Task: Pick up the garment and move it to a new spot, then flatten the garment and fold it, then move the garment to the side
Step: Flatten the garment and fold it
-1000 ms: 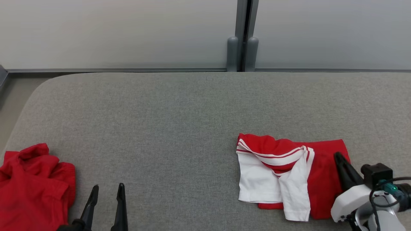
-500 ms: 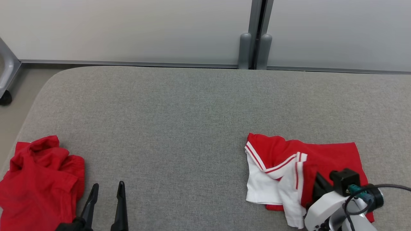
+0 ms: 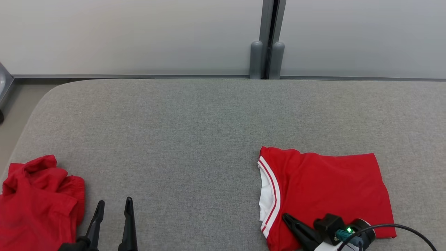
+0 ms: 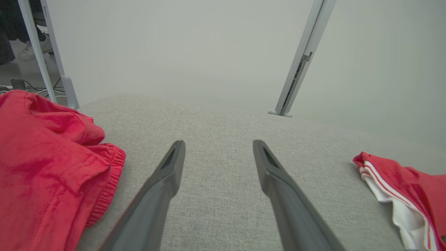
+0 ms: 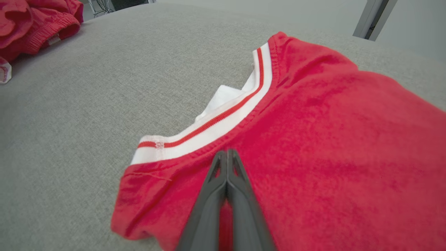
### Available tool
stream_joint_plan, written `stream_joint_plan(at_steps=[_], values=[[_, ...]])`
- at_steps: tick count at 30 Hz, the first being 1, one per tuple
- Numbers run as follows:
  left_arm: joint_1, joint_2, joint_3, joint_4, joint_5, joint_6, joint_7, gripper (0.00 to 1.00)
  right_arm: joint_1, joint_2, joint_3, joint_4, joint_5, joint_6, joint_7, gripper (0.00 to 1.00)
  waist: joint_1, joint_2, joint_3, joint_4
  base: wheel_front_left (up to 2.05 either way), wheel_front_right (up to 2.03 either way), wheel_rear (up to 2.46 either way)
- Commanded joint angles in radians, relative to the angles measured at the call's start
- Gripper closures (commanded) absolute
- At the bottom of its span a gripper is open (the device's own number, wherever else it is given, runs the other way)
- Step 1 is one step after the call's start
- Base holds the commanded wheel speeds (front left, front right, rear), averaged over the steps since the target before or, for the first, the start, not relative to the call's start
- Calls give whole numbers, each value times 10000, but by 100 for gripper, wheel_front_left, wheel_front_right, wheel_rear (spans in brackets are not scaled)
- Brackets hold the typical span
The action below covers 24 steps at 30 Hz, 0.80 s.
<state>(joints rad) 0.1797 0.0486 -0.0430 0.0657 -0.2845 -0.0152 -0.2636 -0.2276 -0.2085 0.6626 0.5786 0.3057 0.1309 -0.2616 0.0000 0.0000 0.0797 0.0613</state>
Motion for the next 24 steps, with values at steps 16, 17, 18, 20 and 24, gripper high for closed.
stream_joint_plan(at_steps=[16, 17, 18, 20, 24], values=[[516, 36, 619, -266, -156, 227, -10, 0, 1315, -371, -4514, -2978, -873, -2, -50, 0, 0, 0, -728, -716, 0, 0, 0], [557, 36, 679, -264, -128, 210, -9, 0, 1581, -386, -4953, -3243, -1141, -2, -48, 0, 0, 0, -761, -749, 0, 0, 0], [599, 38, 745, -258, -65, 189, -10, 0, 1819, -358, -5382, -3481, -1301, -2, -48, 0, 0, 0, -787, -769, 0, 0, 0], [642, 35, 854, -224, -6, 135, -9, 0, 2227, -233, -6235, -3875, -1569, -2, -44, 0, 0, 0, -838, -793, 0, 0, 0], [767, 33, 1029, -30, 49, 58, -4, 0, 2786, -24, -7266, -4141, -1673, -2, -36, 0, 0, 0, -926, -792, 0, 0, 0]])
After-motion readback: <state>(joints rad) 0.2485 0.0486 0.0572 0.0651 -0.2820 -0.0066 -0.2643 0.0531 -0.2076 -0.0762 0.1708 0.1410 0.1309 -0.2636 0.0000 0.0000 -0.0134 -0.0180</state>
